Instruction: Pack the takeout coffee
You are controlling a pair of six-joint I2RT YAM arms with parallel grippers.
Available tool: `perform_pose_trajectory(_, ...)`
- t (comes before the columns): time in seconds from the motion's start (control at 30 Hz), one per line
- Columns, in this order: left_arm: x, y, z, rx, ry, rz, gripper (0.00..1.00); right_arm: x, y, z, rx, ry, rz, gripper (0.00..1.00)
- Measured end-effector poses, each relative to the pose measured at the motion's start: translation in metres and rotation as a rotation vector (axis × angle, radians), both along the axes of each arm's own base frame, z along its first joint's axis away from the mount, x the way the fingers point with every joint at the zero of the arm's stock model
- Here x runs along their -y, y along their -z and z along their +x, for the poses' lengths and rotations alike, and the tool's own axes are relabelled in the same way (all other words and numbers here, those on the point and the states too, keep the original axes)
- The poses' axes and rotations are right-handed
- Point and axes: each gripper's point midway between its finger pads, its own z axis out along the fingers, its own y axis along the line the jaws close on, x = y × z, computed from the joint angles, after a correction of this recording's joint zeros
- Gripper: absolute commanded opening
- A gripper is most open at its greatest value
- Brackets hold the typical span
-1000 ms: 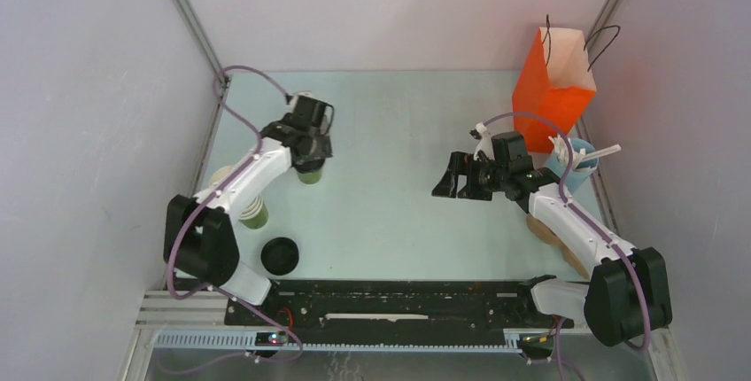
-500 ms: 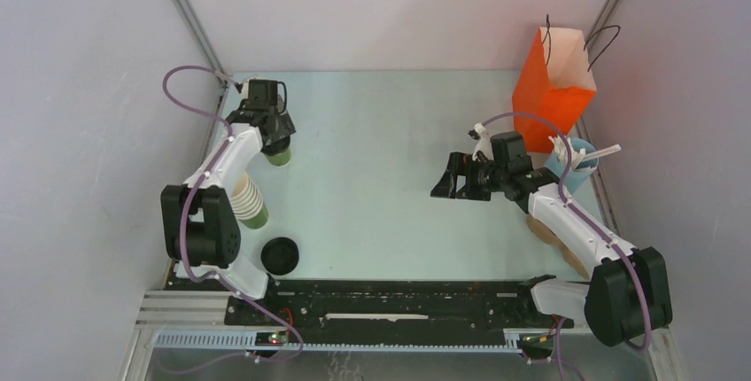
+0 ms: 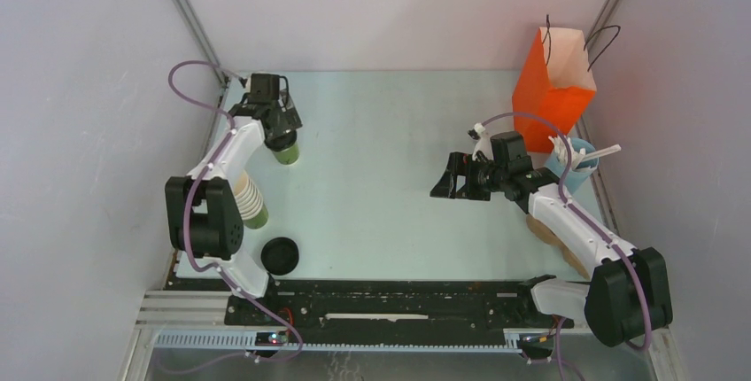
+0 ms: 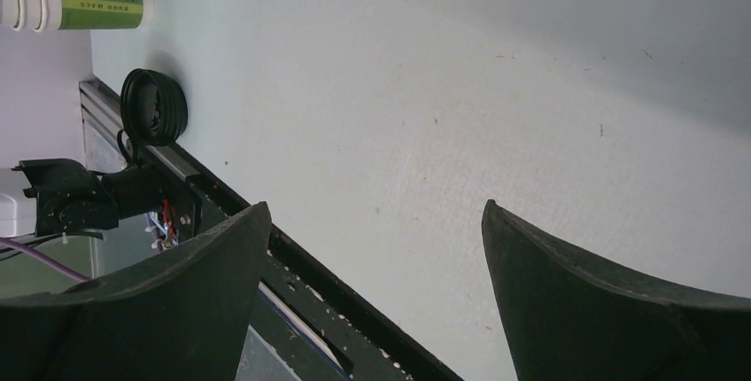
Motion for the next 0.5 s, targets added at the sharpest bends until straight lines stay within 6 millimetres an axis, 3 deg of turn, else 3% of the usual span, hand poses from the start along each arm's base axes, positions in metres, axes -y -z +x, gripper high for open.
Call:
perform_pose_trajectory(0.13, 0.001, -0.013, 0.001, 0.000, 0.012, -0.001, 1.00, -0.001, -0.003, 0.000, 0.009, -0.005, 0.007, 0.97)
perform_pose_trajectory(0.27, 0.004, -0.048, -0.005, 0.031, 0.039, -0.008, 0.97, -0.002, -0.006, -0.001, 0.019, -0.009, 0.012, 0.98)
perform_pose_trajectory(0.43, 0.005, -0.128, -0.068, 0.136, 0.078, -0.025, 0.85, -0.004, -0.011, -0.002, 0.040, -0.018, 0.020, 0.98)
perform_pose_trajectory(0.5, 0.003, -0.165, -0.114, 0.213, 0.082, -0.024, 0.79, -0.007, -0.013, -0.004, 0.045, -0.031, 0.025, 0.98)
